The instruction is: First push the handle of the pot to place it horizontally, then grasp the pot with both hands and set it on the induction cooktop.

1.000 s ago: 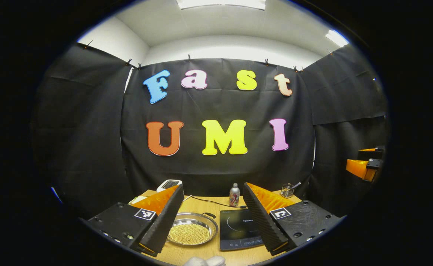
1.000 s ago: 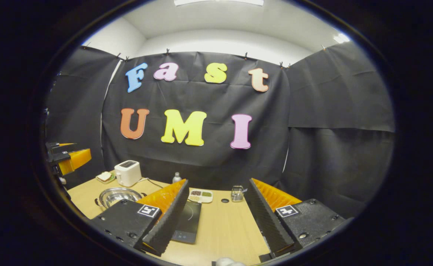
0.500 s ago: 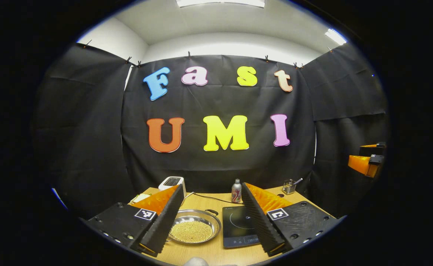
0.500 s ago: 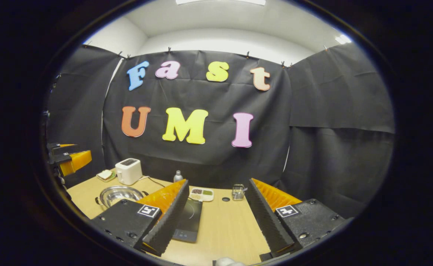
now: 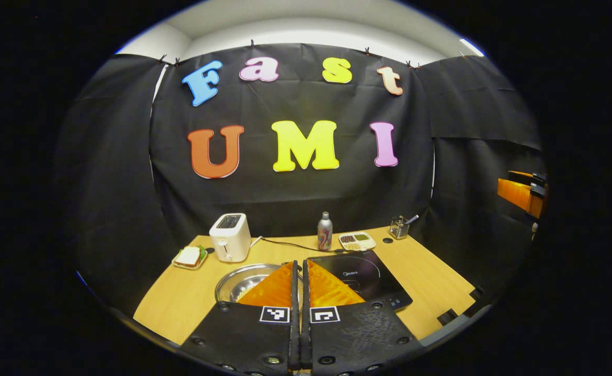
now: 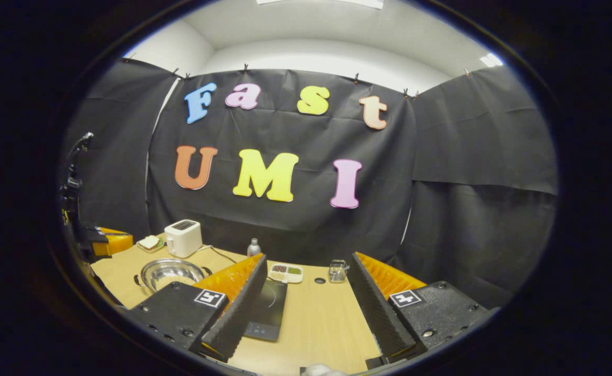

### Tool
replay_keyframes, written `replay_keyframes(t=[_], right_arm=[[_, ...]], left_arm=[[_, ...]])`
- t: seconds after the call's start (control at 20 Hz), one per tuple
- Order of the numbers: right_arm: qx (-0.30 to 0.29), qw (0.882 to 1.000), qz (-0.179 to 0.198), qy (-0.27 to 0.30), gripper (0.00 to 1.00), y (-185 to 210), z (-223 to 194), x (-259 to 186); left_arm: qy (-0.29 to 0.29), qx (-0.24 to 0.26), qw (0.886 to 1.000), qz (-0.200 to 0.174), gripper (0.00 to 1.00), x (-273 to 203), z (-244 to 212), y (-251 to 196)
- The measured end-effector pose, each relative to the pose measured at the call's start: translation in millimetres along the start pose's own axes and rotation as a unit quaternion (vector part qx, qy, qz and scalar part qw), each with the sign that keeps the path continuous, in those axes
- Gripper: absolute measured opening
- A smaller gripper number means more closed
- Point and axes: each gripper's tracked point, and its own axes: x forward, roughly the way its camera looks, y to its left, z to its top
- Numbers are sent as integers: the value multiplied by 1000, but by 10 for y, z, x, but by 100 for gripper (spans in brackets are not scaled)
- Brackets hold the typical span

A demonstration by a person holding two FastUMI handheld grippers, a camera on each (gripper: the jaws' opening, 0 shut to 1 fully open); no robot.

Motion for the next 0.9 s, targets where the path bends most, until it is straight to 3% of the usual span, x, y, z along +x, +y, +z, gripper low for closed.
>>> replay_keyframes(t=[0.2,0.5,0.9], right_arm=[[6,1000,1,18,97,50,-149,9],[-1,999,-6,40,98,35,-340,16],[2,998,-27,61,97,-139,-499,-17]], left_arm=[[106,-4,994,-22,0,182,-681,216],[243,24,969,-24,0,280,-1666,558],[327,36,944,-7,0,552,-2161,1006]])
